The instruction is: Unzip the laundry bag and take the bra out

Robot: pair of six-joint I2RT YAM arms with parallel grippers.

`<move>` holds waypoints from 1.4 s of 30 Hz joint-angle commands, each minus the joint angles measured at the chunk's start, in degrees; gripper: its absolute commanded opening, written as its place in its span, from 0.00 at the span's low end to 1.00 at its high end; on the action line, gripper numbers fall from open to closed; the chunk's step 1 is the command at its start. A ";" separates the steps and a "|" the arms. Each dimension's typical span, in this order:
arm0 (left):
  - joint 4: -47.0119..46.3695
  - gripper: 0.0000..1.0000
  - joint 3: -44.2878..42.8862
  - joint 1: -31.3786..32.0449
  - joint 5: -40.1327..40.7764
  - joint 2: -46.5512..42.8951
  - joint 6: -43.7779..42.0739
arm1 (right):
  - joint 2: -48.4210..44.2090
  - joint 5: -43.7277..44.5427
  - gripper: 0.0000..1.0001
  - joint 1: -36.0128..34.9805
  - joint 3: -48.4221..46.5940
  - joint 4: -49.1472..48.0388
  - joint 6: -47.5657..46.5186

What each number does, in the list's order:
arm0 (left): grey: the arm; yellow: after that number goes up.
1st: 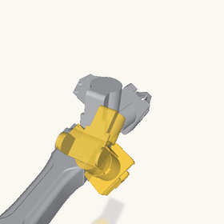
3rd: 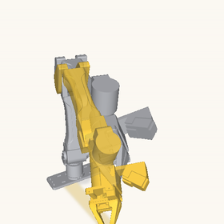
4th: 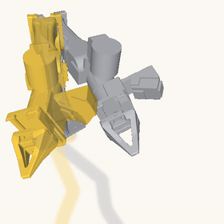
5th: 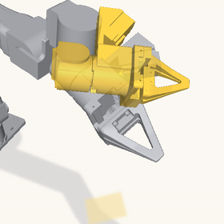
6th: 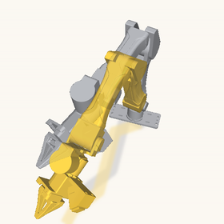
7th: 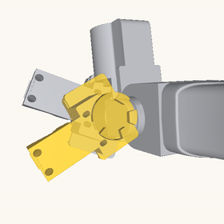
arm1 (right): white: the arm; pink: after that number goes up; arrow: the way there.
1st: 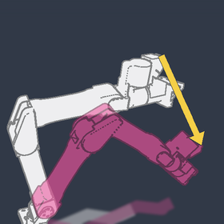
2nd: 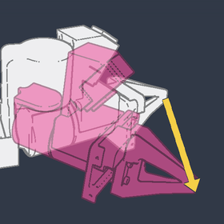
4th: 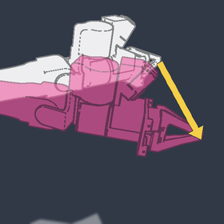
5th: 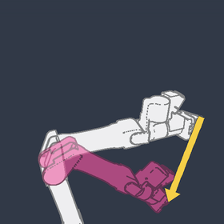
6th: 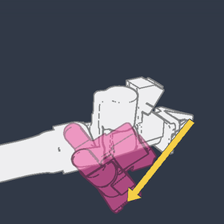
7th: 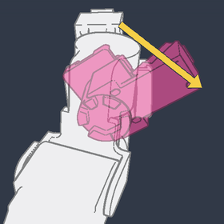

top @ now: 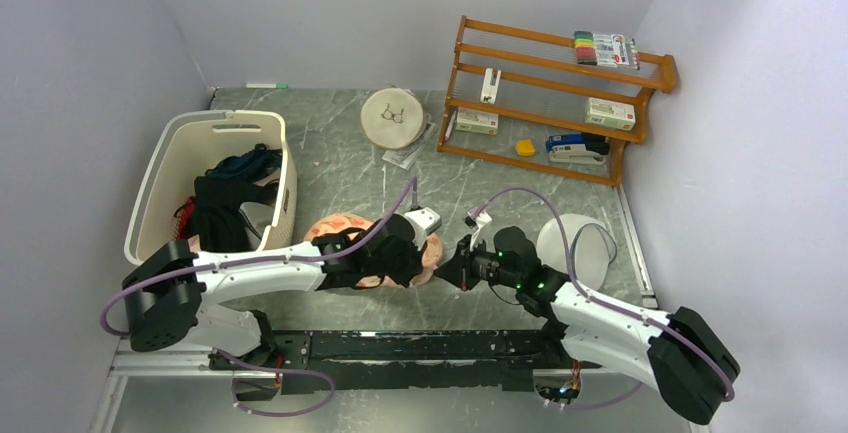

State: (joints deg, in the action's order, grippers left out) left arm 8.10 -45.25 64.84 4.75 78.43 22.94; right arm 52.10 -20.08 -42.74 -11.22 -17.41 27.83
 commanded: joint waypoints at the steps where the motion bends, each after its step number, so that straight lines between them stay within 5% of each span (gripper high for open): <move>1: 1.31 0.07 1.83 0.38 0.44 -3.61 0.06 | 2.11 7.13 0.00 -0.16 -2.20 4.87 -0.09; 9: 2.25 0.07 6.32 0.38 0.07 -9.05 0.80 | 6.77 19.68 0.00 0.36 -4.61 8.68 3.51; 21: -0.91 0.07 12.89 0.47 -0.95 -11.52 5.72 | 28.04 21.19 0.00 1.70 -17.07 -2.01 -7.61; 23: -0.03 0.18 12.46 0.47 -0.35 -10.58 6.61 | 29.62 18.10 0.00 1.70 -17.86 -3.44 -7.80; 28: 1.67 0.64 11.88 0.55 -1.05 -12.36 8.63 | 28.75 15.50 0.00 1.64 -14.31 -4.94 -4.18; 31: 2.54 0.80 12.48 0.56 -0.98 -16.72 10.88 | 25.31 15.16 0.00 1.69 -9.92 -4.65 -1.83; 42: 5.71 0.90 15.24 0.47 0.69 -19.45 24.50 | 13.41 12.82 0.00 1.61 -0.34 -5.36 6.34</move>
State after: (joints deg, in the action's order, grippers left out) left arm 11.53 -31.83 65.10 4.67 58.19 40.97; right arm 68.12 -6.22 -41.23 -13.52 -21.67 30.96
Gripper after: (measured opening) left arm 0.891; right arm 0.007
